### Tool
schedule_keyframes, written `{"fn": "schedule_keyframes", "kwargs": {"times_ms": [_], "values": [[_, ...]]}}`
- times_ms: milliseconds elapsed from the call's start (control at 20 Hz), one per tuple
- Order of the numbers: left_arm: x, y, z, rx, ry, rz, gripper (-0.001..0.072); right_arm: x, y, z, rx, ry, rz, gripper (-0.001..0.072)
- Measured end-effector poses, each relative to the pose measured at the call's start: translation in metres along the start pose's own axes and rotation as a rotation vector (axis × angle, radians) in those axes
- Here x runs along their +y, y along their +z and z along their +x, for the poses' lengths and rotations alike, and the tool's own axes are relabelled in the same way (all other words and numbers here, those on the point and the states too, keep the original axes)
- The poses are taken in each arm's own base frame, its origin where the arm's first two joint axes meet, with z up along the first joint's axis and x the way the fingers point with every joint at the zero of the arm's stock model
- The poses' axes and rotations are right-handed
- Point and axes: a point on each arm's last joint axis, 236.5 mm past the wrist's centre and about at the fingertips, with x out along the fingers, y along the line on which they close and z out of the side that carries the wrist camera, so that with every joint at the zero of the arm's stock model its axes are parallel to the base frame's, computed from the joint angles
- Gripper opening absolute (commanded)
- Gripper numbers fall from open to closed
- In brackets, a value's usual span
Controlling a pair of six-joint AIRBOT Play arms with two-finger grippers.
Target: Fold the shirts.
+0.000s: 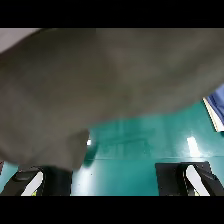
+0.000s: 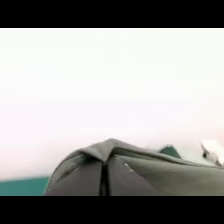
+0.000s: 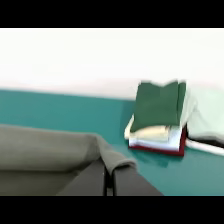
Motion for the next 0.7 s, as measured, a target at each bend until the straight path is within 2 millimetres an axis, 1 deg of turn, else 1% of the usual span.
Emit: {"fn": "schedule_keyframes", "kwargs": {"times_ms": [50,100,200,250,350,550,650,700], "values": [[0.009,-0.022,0.018,0.080,0.004,-0.020,0.0021,-0.001,-0.007,0.010,0.044,0.019,0.012,0.0015],[0.021,-0.051,0.038,0.184,0.009,-0.046,0.0021,-0.002,-0.016,0.024,0.099,0.047,0.029,0.0014],[0.040,-0.113,0.076,0.388,0.004,-0.110,0.0021,-0.005,-0.042,0.058,0.231,0.100,0.067,0.0015],[0.049,-0.147,0.093,0.495,-0.005,-0.151,0.0022,-0.009,-0.059,0.078,0.306,0.113,0.084,0.0015],[0.067,-0.216,0.125,0.686,-0.018,-0.226,0.0021,-0.018,-0.101,0.117,0.479,0.110,0.094,0.0015],[0.096,-0.347,0.173,0.974,-0.020,-0.349,0.0022,-0.032,-0.201,0.194,0.831,0.087,0.091,0.0015],[0.115,-0.402,0.190,1.052,0.009,-0.392,0.0021,-0.039,-0.246,0.226,0.951,0.077,0.101,0.0015],[0.123,-0.424,0.197,1.073,0.024,-0.409,0.0021,-0.042,-0.263,0.240,0.986,0.071,0.108,0.0015]]}}
